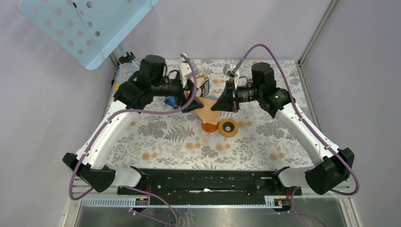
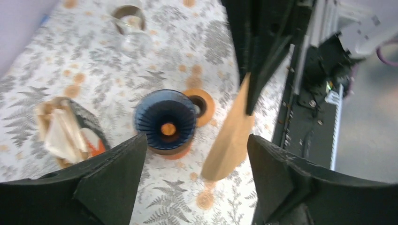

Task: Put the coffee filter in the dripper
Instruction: Place the coffee filter in the coffee dripper.

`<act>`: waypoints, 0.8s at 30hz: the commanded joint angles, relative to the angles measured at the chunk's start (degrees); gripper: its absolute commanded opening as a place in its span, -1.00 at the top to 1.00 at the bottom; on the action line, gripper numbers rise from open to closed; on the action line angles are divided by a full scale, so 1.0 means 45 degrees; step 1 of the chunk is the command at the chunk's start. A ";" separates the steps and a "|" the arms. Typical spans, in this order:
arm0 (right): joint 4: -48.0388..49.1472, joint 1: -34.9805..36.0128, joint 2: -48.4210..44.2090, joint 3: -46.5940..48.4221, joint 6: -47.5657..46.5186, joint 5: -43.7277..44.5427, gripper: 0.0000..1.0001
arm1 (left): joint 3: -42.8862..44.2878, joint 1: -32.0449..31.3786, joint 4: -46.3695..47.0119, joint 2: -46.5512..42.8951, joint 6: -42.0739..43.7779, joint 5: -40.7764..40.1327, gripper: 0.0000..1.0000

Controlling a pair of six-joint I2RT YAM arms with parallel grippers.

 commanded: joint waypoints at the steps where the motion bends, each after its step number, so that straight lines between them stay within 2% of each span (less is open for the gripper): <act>1: 0.2086 -0.0340 -0.0317 -0.0079 0.2221 -0.0503 1.00 | -0.0454 0.1505 0.3072 -0.0813 -0.1980 0.1049 -0.77; 5: 0.3820 -0.0826 -0.0238 -0.0154 0.4327 -0.0424 1.00 | -0.1647 0.1990 0.4237 -0.0914 -0.3278 0.3073 -0.89; 8: 0.5361 -0.1054 -0.0169 -0.0386 0.6186 -0.0405 1.00 | -0.2585 0.2056 0.5424 -0.1014 -0.4577 0.3885 -0.90; 10: 0.5898 -0.1128 -0.0085 -0.0506 0.6725 -0.0338 1.00 | -0.3106 0.2077 0.6326 -0.1020 -0.5501 0.4322 -0.86; 16: 0.7296 -0.1268 0.0018 -0.1054 0.7796 -0.0426 1.00 | -0.4077 0.2097 0.9040 -0.0847 -0.8187 0.5283 -0.56; 21: 0.8669 -0.1365 -0.0019 -0.1490 0.8774 -0.0693 1.00 | -0.5099 0.2116 1.2290 -0.0601 -1.0635 0.6064 -0.29; 24: 0.8778 -0.1409 -0.0048 -0.1629 0.8804 -0.0643 1.00 | -0.5473 0.2121 1.3245 -0.0525 -1.1344 0.6247 -0.06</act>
